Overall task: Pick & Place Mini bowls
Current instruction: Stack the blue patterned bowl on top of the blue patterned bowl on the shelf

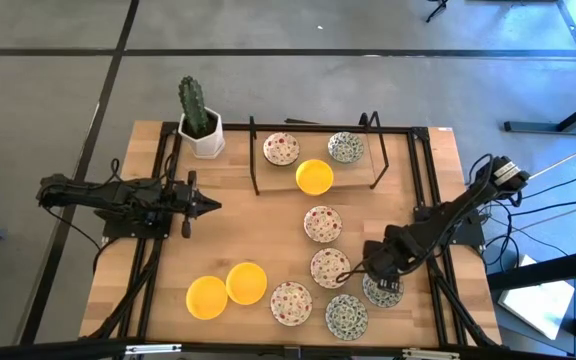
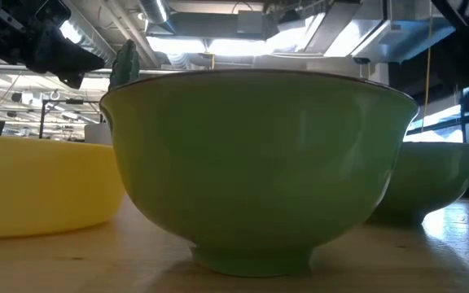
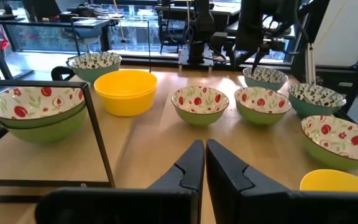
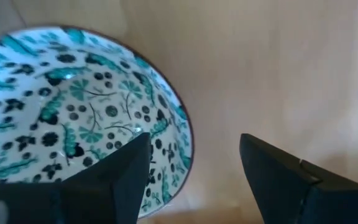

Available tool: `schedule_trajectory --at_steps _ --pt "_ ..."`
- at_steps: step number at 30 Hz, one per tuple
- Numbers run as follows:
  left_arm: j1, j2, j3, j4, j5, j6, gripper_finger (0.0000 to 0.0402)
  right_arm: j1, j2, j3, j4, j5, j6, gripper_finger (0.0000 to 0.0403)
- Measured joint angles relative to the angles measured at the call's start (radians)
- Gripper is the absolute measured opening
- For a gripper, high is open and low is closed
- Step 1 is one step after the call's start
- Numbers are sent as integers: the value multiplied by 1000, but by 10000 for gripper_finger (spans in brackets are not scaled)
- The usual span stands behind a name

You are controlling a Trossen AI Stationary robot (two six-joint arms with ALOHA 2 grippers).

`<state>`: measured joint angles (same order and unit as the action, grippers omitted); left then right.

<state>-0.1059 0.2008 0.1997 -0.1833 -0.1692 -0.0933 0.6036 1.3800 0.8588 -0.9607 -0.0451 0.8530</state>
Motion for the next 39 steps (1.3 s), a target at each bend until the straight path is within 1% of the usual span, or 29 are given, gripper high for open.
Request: schedule_trajectory --at_steps 5,9,11,13,17,22,24,25,26,31,35,39 --pt "0 0 0 0 0 0 11 10 0 -83 94 -36 18 244" --pt "0 0 0 0 0 1 11 10 0 -118 113 -37 25 242" --pt "0 0 0 0 -1 1 11 10 0 -123 124 -38 26 235" --pt "0 0 0 0 -3 1 11 10 0 -127 142 -37 19 219" --pt "0 0 0 0 -4 0 11 10 0 -127 167 -34 3 166" --pt "0 0 0 0 -4 -1 11 10 -1 -126 166 -27 -1 68" --pt "0 0 0 0 -4 -1 11 10 -6 -122 169 -45 -8 28" --pt "0 0 0 0 -4 -1 11 10 -6 -122 170 -43 -12 18" --pt "0 0 0 0 -4 -1 11 10 -6 -123 165 -40 -12 15" --pt "0 0 0 0 -5 -1 11 -2 -31 -121 153 -30 -28 29" --pt "0 0 0 1 -7 0 11 -42 -101 -82 54 60 -77 14" --pt "0 0 0 1 -23 0 11 -97 -184 38 -60 189 -165 14"
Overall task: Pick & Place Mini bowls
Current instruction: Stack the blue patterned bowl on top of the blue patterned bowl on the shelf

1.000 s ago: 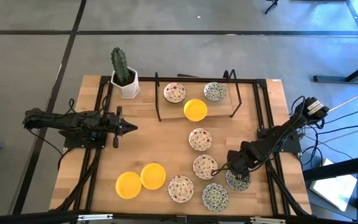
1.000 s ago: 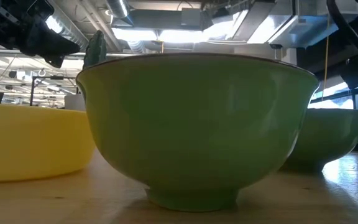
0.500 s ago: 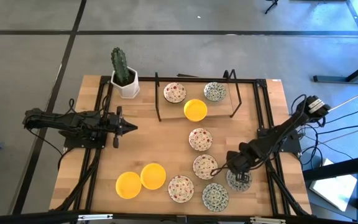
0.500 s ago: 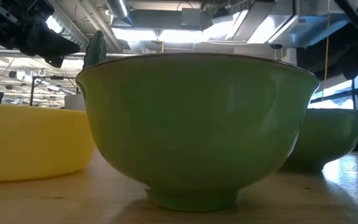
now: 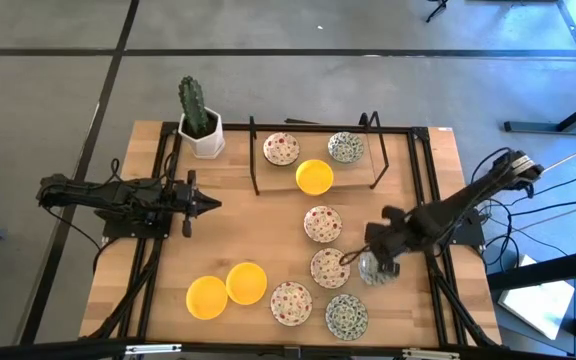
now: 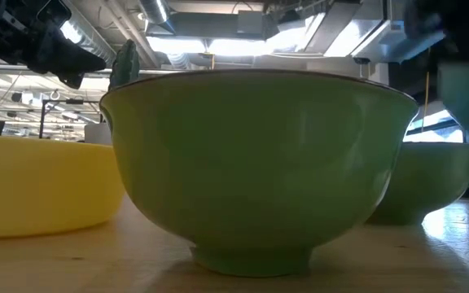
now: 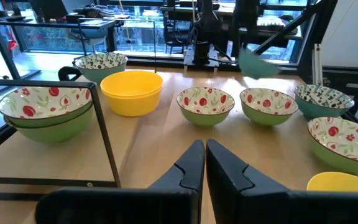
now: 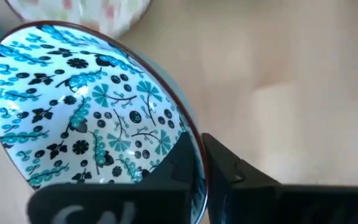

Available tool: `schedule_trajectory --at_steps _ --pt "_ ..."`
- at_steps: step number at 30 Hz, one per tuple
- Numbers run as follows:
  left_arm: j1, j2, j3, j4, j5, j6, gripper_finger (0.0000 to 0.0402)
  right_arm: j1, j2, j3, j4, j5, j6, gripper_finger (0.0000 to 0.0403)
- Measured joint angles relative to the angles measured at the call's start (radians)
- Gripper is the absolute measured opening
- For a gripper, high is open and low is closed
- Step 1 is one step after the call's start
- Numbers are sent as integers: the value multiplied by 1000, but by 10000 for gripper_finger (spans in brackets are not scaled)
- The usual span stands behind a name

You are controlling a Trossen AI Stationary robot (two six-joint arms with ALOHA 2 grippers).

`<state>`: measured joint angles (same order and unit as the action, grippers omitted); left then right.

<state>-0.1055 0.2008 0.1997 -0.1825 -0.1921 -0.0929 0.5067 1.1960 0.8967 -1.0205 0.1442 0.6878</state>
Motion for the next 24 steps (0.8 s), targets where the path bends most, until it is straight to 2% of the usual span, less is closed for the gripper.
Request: schedule_trajectory --at_steps 3,7,10,14,19,21,24 --pt "0 0 0 0 0 0 11 -68 -39 122 -99 116 -111 14" --pt "0 0 0 0 -7 1 11 -219 -47 357 -240 308 -248 14" --pt "0 0 0 0 -27 2 11 -381 -21 532 -300 346 -392 14" --pt "0 0 0 0 -31 6 11 -629 32 722 -301 304 -638 14" --pt "0 0 0 0 -32 10 11 -927 151 884 -262 99 -916 14" --pt "0 0 0 -1 -32 10 11 -1014 214 920 -253 8 -1014 14" --pt "0 0 0 -1 -31 22 11 -1111 319 954 -248 -70 -1107 14"
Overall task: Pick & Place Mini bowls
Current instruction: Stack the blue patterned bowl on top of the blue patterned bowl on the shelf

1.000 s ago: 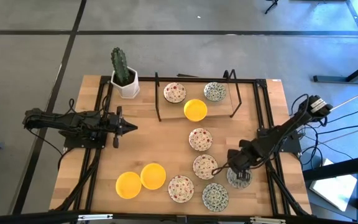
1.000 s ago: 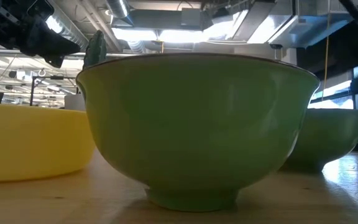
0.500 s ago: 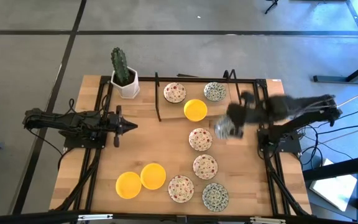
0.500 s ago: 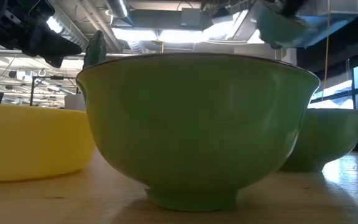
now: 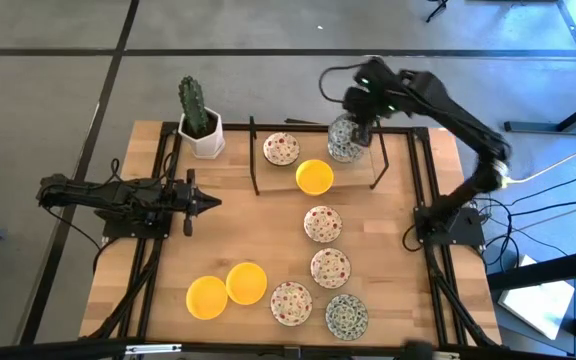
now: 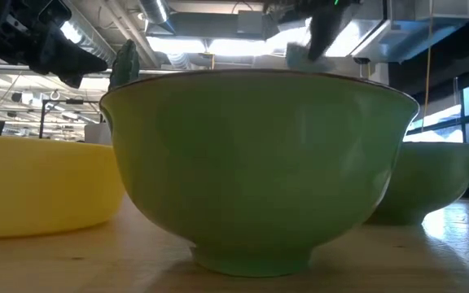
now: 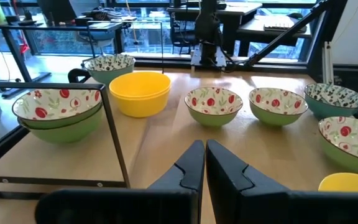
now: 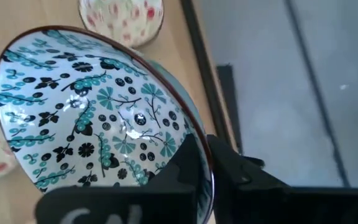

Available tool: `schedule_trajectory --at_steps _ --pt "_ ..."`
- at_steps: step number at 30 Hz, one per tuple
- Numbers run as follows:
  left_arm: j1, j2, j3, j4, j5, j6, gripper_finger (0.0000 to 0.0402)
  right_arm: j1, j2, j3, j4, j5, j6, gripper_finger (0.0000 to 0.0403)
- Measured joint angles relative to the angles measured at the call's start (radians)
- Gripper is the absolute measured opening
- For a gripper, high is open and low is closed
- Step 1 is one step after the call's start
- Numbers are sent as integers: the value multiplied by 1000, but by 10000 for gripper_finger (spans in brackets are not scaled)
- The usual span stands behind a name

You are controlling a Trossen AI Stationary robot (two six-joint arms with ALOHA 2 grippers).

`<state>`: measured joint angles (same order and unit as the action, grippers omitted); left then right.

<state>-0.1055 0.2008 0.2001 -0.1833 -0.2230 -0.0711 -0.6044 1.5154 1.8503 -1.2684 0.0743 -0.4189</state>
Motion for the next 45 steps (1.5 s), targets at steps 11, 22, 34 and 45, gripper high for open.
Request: schedule_trajectory --at_steps 11,22,34,45 --pt "0 0 0 0 5 40 11 -173 268 4 -1 -155 -218 14" --pt "0 0 0 0 5 51 11 -251 368 5 -7 -172 -263 14" --pt "0 0 0 0 4 90 11 -251 442 5 -61 -119 -268 14" --pt "0 0 0 0 4 93 11 -250 478 5 -61 -120 -267 25"
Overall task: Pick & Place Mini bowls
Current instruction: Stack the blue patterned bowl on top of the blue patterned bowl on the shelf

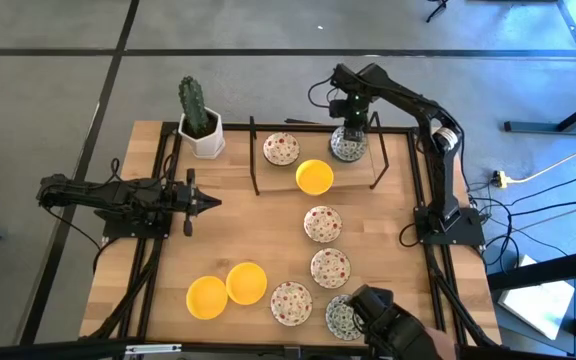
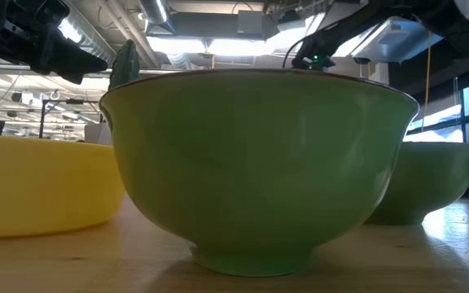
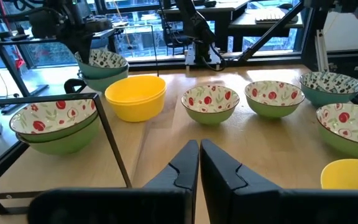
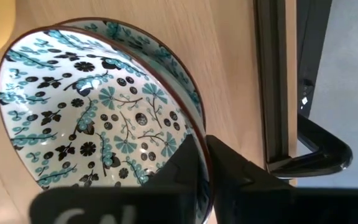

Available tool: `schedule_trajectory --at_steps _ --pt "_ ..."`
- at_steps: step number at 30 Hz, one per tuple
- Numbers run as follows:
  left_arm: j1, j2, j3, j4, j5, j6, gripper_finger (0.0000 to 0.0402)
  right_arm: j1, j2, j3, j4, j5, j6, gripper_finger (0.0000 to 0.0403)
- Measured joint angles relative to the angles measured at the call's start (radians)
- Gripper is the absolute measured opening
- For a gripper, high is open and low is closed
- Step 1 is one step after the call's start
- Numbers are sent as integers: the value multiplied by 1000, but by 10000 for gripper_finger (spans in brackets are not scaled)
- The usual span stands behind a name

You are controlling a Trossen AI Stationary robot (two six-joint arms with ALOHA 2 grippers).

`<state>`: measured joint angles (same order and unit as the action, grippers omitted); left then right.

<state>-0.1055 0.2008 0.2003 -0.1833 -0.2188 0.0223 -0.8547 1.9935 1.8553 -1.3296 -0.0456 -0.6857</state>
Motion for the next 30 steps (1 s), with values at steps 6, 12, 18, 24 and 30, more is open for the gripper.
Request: schedule_trajectory --at_steps 6,12,18,24,30 --pt "0 0 0 0 0 0 11 0 2 0 16 0 4 39" --pt "0 0 0 0 0 0 11 1 2 0 29 0 4 55" --pt "0 0 0 0 0 0 11 5 2 0 31 0 4 87" --pt "0 0 0 0 0 0 11 7 2 0 19 0 4 127" --pt "0 0 0 0 0 0 11 7 2 0 8 0 28 155"
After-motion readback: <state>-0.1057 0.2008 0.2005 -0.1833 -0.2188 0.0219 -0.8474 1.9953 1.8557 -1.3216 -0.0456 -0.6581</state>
